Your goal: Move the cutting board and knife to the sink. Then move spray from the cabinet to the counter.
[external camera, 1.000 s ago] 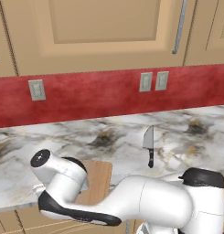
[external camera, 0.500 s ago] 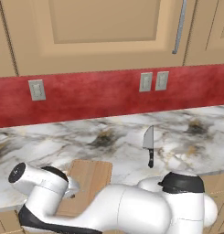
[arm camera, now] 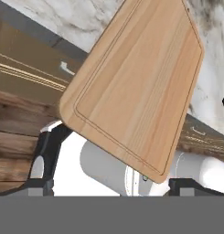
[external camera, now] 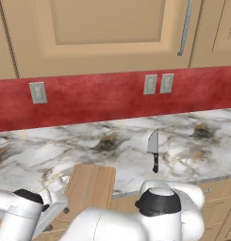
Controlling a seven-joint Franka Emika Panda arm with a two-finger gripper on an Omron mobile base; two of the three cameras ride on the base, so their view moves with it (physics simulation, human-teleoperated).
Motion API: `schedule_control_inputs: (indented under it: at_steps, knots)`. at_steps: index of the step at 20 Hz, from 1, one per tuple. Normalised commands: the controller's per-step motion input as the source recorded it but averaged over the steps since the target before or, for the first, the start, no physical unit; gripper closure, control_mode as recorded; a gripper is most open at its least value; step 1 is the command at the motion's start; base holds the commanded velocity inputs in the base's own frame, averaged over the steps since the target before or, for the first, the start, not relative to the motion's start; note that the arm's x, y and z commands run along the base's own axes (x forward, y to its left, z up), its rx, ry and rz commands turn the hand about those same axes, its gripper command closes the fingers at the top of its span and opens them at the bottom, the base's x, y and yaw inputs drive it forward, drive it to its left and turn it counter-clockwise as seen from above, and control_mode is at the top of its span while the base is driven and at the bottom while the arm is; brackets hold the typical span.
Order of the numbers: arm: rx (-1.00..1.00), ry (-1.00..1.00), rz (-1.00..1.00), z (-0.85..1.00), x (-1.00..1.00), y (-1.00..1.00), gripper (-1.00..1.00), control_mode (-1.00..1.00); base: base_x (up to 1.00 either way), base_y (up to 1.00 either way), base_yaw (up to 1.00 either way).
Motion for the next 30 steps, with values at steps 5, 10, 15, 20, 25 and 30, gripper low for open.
schedule_control_inputs:
  at_steps: [5, 10, 15, 20, 25, 30]
  knots:
    - [-0.16, 0.0, 0.19, -0.19, -0.3, 0.0, -1.0, -1.0, 0.0, 0.0, 0.0]
    - [-0.09, 0.0, 0.16, -0.24, 0.03, -0.12, -1.0, -1.0, 0.0, 0.0, 0.0]
    - [-0.04, 0.0, 0.16, -0.32, 0.15, -0.22, -1.0, -1.0, 0.0, 0.0, 0.0]
    - [-0.01, 0.0, 0.14, -0.29, 0.26, -0.28, -1.0, -1.0, 0.0, 0.0, 0.0]
    - [-0.02, 0.0, 0.14, -0.22, 0.18, -0.22, -1.0, -1.0, 0.0, 0.0, 0.0]
    - [-0.04, 0.0, 0.12, -0.27, 0.02, -0.08, -1.0, -1.0, 0.0, 0.0, 0.0]
